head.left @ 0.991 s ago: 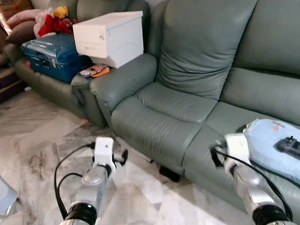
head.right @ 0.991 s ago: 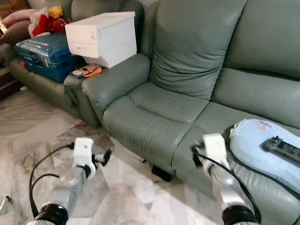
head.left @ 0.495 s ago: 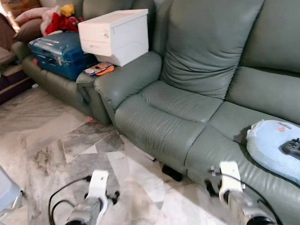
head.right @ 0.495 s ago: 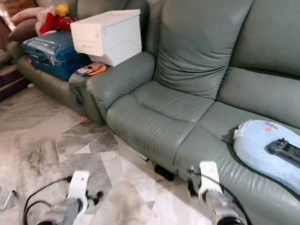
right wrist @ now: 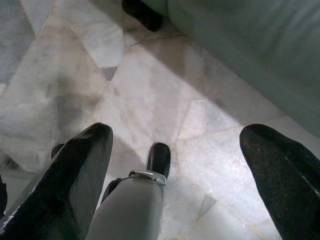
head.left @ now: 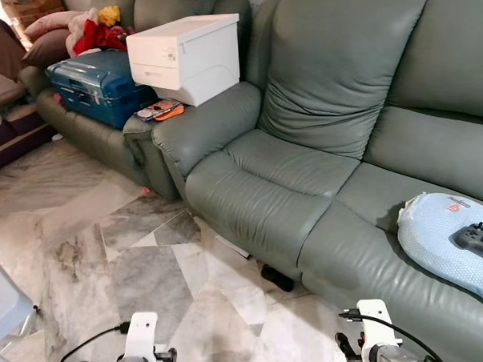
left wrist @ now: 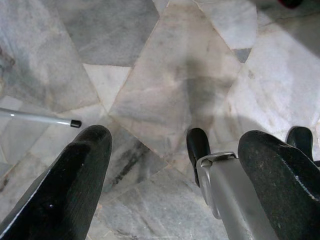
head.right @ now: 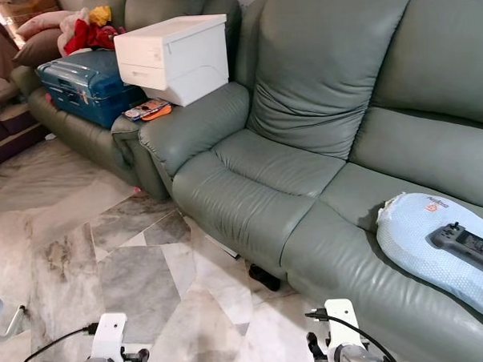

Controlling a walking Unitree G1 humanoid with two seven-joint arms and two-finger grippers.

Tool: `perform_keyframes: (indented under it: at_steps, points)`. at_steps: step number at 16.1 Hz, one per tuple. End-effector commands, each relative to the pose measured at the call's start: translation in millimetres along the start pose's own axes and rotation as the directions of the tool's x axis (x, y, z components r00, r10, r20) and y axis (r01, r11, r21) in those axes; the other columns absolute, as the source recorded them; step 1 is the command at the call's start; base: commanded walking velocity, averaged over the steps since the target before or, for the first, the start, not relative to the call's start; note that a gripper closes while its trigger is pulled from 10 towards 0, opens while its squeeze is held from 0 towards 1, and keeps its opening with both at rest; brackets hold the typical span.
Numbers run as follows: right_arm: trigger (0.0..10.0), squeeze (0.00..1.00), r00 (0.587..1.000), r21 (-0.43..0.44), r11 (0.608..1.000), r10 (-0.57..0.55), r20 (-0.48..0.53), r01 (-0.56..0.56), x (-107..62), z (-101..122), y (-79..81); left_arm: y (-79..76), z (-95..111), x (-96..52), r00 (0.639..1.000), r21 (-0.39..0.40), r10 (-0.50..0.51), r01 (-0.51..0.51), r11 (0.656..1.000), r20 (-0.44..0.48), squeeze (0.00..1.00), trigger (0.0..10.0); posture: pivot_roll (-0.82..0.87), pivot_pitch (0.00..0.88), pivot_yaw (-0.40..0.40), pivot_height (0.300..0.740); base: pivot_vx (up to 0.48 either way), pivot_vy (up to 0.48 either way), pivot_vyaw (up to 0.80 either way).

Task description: Picking trash to rubbish bin

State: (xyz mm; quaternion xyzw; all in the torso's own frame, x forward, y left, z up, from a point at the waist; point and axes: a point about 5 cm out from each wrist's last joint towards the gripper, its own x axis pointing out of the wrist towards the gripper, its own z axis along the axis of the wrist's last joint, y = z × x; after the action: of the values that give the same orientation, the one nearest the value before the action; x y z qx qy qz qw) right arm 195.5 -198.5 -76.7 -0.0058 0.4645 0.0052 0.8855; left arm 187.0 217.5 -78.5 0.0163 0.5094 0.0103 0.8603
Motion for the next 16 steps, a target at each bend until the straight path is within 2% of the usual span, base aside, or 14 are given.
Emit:
perform_keyframes:
  at_steps: [1, 6, 16]
  points:
    - [10.0, 0.00, 1.000, -0.005, 1.000, 0.010, -0.011, -0.010, 0.1, -2.0, 2.0, 2.2, 5.3, -0.1, 1.000, -0.001, 0.013, -0.013, 1.000, 0.012, 0.00, 10.0, -0.03, 0.000, 0.058, 0.740, 0.000, 0.000, 0.00]
    - [10.0, 0.00, 1.000, -0.010, 1.000, 0.017, -0.016, -0.017, 0.2, -3.1, 4.0, 4.5, 2.3, -0.6, 1.000, 0.032, 0.019, -0.019, 0.999, 0.003, 0.00, 10.0, -0.03, 0.000, 0.063, 0.740, 0.000, 0.000, 0.00]
    - [10.0, 0.00, 1.000, 0.010, 1.000, 0.014, -0.024, -0.014, 0.2, -5.0, 5.0, 7.8, -2.9, -1.3, 0.999, 0.019, 0.031, -0.031, 0.999, -0.007, 0.00, 10.0, -0.03, 0.000, 0.062, 0.740, 0.000, 0.000, 0.00]
